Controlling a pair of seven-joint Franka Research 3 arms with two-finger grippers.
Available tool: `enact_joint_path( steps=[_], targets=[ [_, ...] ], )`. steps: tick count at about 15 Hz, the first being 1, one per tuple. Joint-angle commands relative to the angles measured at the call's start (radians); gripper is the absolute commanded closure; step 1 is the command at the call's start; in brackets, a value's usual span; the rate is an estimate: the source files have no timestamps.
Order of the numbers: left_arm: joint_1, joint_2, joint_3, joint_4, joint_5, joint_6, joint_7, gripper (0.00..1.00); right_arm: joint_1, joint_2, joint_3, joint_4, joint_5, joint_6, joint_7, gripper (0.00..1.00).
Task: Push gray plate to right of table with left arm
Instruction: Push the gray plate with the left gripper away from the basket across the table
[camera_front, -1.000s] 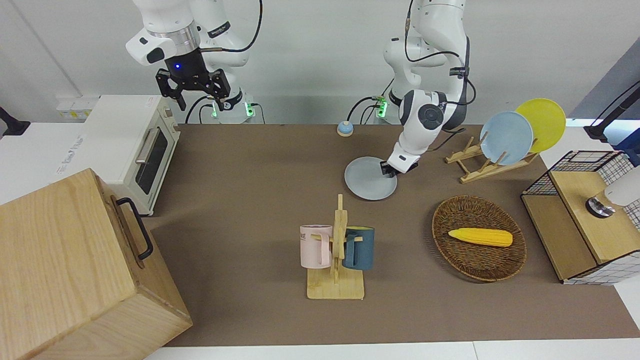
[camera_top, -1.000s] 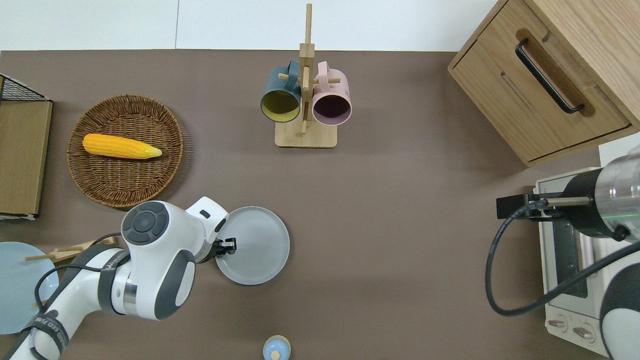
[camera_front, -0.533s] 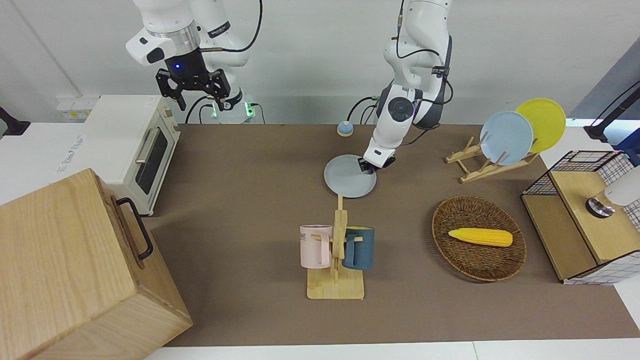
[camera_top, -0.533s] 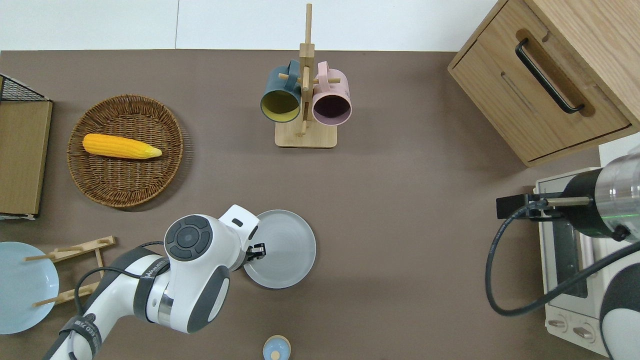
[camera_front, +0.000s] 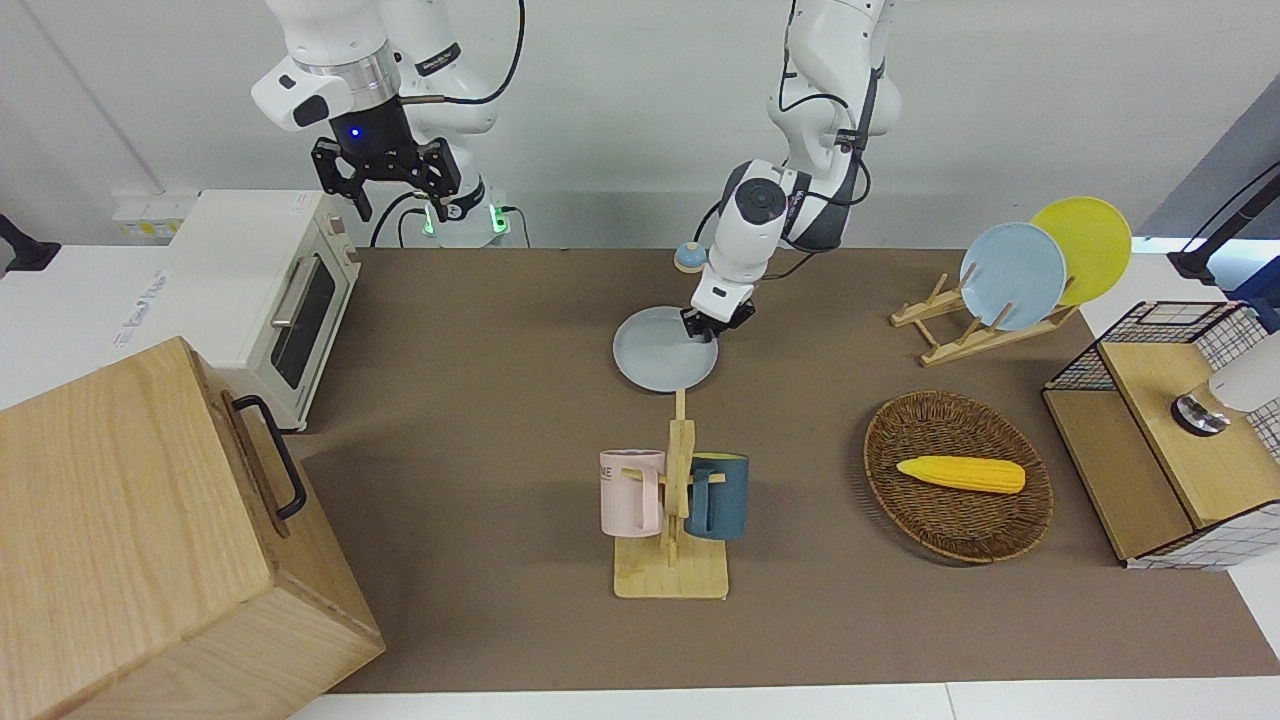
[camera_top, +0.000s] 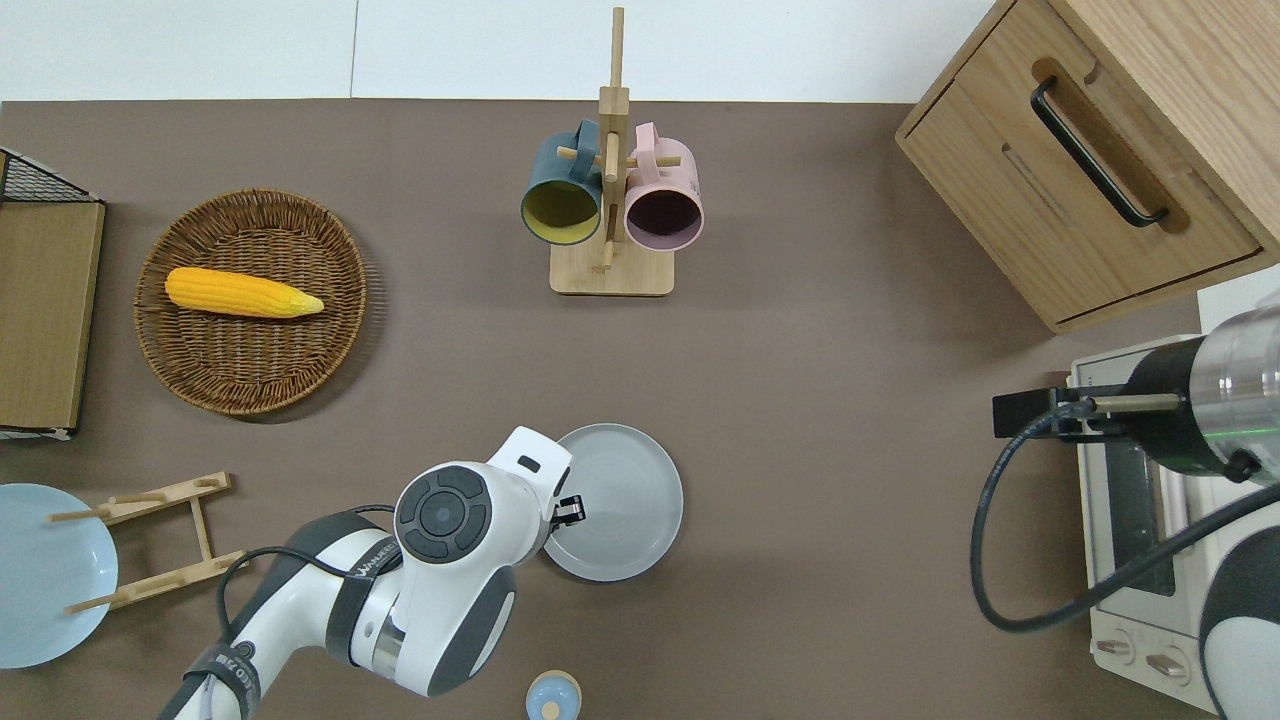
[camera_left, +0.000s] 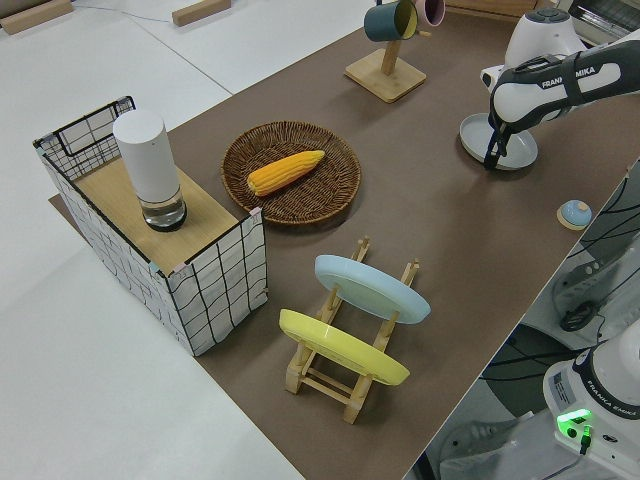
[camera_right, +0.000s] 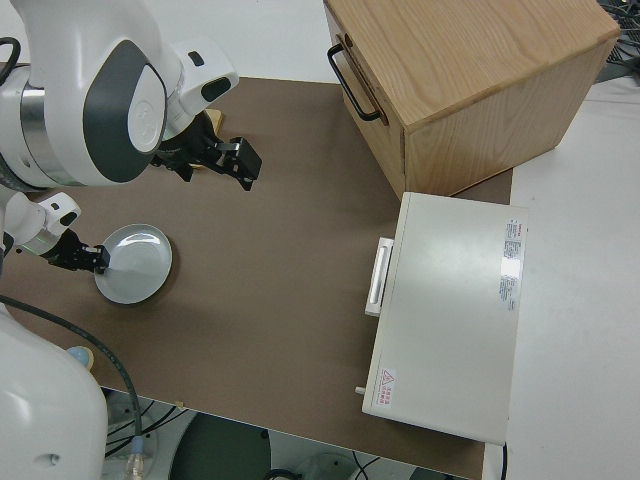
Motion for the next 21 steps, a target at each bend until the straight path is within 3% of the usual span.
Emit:
enact_joint_path(
  steps=[1,4,6,13,16,21],
  targets=[
    [-0.015,0.014,-0.031,-0.011,-0.009,0.065,-0.067,1.0,-0.024,-0.027,0.015,-0.027,0.021,0.0,0.01,0.005],
    [-0.039,0.023,-0.048,-0.011,-0.009,0.105,-0.118,1.0,-0.024,-0.027,0.015,-0.027,0.021,0.0,0.01,0.005],
    [-0.082,0.034,-0.03,-0.002,-0.011,0.114,-0.137,1.0,-0.024,-0.027,0.015,-0.027,0.021,0.0,0.01,0.005],
    [-0.284,0.118,0.117,0.065,-0.04,0.192,-0.184,1.0,-0.024,-0.027,0.015,-0.027,0.021,0.0,0.01,0.005],
    [-0.404,0.126,0.228,0.09,-0.067,0.194,-0.181,1.0,-0.024,-0.027,0.015,-0.027,0.021,0.0,0.01,0.005],
    [-0.479,0.158,0.277,0.125,-0.115,0.194,-0.192,1.0,-0.024,-0.027,0.015,-0.027,0.021,0.0,0.01,0.005]
  ],
)
